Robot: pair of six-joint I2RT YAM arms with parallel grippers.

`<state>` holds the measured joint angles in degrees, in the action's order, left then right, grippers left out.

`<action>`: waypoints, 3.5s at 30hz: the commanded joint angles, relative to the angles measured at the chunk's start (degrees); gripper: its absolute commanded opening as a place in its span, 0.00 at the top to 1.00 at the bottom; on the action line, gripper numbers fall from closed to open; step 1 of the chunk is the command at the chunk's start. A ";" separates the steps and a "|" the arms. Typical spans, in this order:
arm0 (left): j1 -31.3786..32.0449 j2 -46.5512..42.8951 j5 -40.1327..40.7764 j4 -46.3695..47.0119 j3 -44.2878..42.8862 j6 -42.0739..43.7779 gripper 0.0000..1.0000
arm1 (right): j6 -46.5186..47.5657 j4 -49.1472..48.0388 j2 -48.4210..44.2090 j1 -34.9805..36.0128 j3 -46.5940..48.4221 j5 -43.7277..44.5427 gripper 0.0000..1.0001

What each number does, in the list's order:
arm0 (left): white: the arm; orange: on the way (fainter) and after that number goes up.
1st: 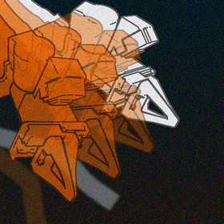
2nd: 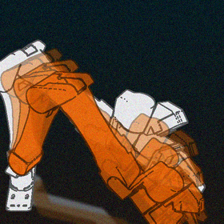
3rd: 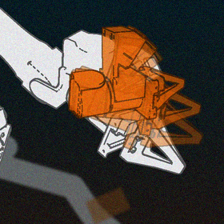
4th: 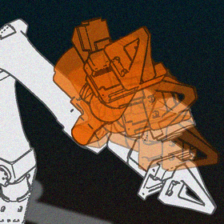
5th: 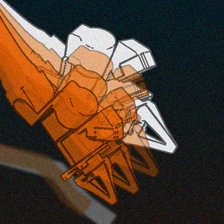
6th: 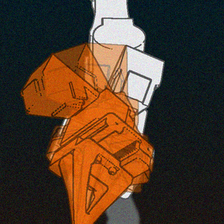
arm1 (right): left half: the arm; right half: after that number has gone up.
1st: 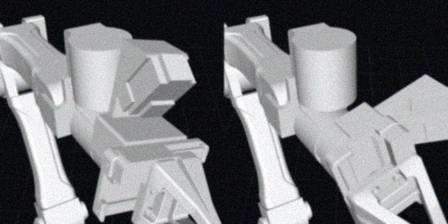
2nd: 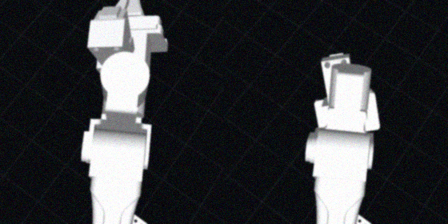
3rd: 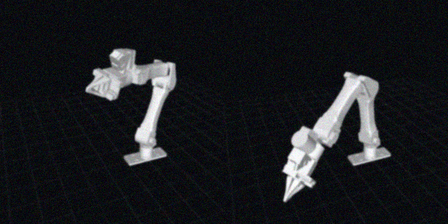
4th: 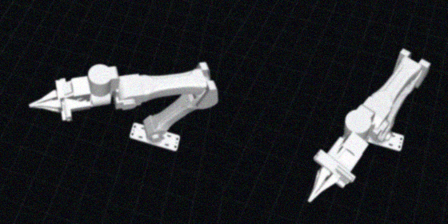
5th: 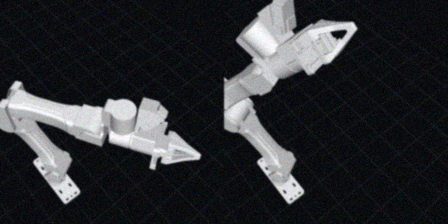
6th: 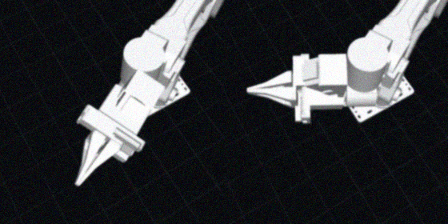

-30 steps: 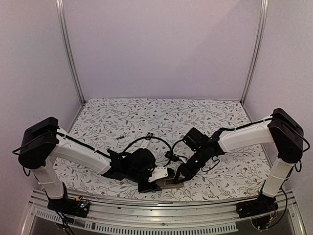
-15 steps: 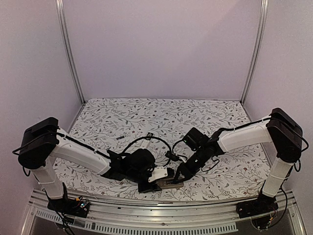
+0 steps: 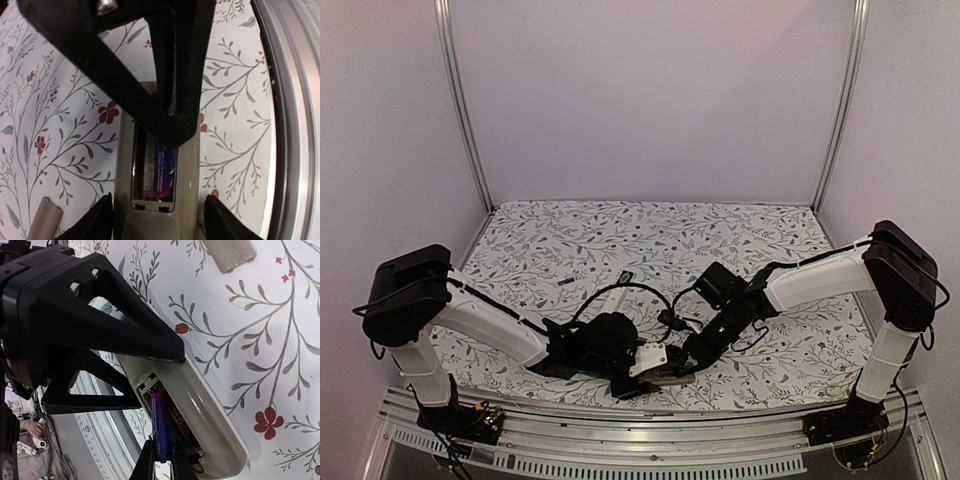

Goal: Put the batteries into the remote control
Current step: Place the battery in the battery compartment.

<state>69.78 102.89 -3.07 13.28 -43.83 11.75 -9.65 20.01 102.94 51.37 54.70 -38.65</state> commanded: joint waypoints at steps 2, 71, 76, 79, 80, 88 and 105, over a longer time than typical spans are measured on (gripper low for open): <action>0.91 0.11 0.68 3.02 1.55 0.07 0.37 | 1.09 -1.59 2.99 0.67 -0.91 5.91 1.00; 1.37 4.52 -2.64 -0.61 -2.85 -0.88 1.00 | 0.60 -2.83 1.54 0.13 -1.74 6.05 1.00; 1.12 4.93 -3.45 -2.06 -2.75 -0.97 1.00 | 0.48 -1.98 0.15 0.04 -0.86 6.18 0.99; 0.87 4.95 -3.73 -2.69 -2.60 -1.03 1.00 | 0.43 -1.20 -0.87 -0.10 -0.20 5.69 0.91; 0.74 4.95 -3.84 -2.89 -2.55 -1.13 1.00 | 0.36 -0.94 -1.54 -0.30 0.06 5.35 0.89; 0.27 5.14 -5.03 -3.26 -2.14 -1.44 1.00 | -0.17 1.57 -5.98 -1.27 1.05 3.27 0.81; -0.33 5.12 -5.96 -3.26 -1.74 -2.60 1.00 | -12.67 -2.17 -10.43 -2.14 -6.09 3.51 0.83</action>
<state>69.93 105.56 -7.99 17.30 -47.44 9.72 -15.70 20.75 93.71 49.47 51.27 -35.24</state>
